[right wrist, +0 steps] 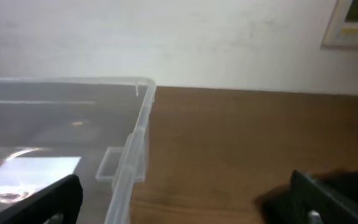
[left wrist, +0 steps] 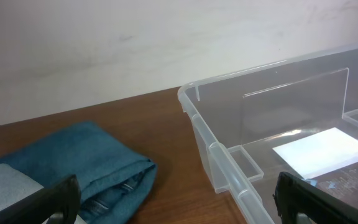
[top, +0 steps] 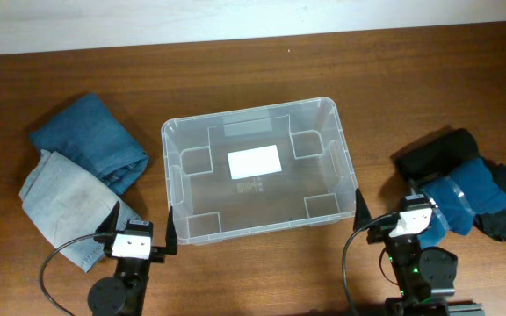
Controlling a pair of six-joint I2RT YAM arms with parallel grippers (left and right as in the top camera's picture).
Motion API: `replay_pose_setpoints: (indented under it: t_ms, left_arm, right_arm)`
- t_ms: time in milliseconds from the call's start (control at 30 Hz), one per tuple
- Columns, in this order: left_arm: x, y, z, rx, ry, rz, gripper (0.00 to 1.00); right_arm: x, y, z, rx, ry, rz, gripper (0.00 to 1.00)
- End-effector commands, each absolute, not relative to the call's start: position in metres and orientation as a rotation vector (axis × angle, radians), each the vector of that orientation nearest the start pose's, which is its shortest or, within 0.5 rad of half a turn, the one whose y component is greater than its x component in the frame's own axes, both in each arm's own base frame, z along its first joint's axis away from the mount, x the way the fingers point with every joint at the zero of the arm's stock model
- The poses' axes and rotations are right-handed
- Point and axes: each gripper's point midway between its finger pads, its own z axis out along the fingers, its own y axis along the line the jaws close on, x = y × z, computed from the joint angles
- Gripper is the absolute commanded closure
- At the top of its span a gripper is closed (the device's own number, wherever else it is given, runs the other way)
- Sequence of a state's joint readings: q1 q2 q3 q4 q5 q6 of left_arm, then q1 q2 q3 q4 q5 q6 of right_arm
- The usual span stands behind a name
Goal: Pack container
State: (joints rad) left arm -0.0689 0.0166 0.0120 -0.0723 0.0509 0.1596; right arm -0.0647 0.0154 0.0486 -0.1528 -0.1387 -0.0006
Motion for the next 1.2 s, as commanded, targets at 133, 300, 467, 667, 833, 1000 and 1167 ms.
replay_pose_setpoints:
  t_ms: [133,300,467,667,833,1000,1167]
  left_arm:
    - [0.245,-0.023,0.156,0.209,1.639,0.031,0.0]
    - [0.245,-0.023,0.156,0.209,1.639,0.031,0.0]
    - [0.245,-0.023,0.156,0.209,1.639,0.031,0.0]
    - [0.245,-0.023,0.156,0.209,1.639,0.031,0.0]
    - [0.245,-0.023,0.156,0.209,1.639,0.031,0.0]
    - [0.245,-0.023,0.156,0.209,1.639,0.031,0.0]
    - [0.245,-0.023,0.156,0.209,1.639,0.031,0.0]
  right_arm:
    - [0.215,-0.024,0.202,0.236,1.85,-0.002,0.02]
    - [0.2,-0.037,0.235,0.318,2.074,-0.095,0.01]
    - [0.199,-0.051,0.249,0.382,2.261,-0.19,0.01]
    - [0.201,-0.083,0.241,0.586,2.351,-0.243,0.02]
    - [0.197,-0.117,0.209,0.89,2.426,-0.127,0.02]
    - [0.185,-0.158,0.157,1.232,2.464,0.166,0.02]
    - [0.189,-0.167,0.113,1.341,2.405,0.439,0.01]
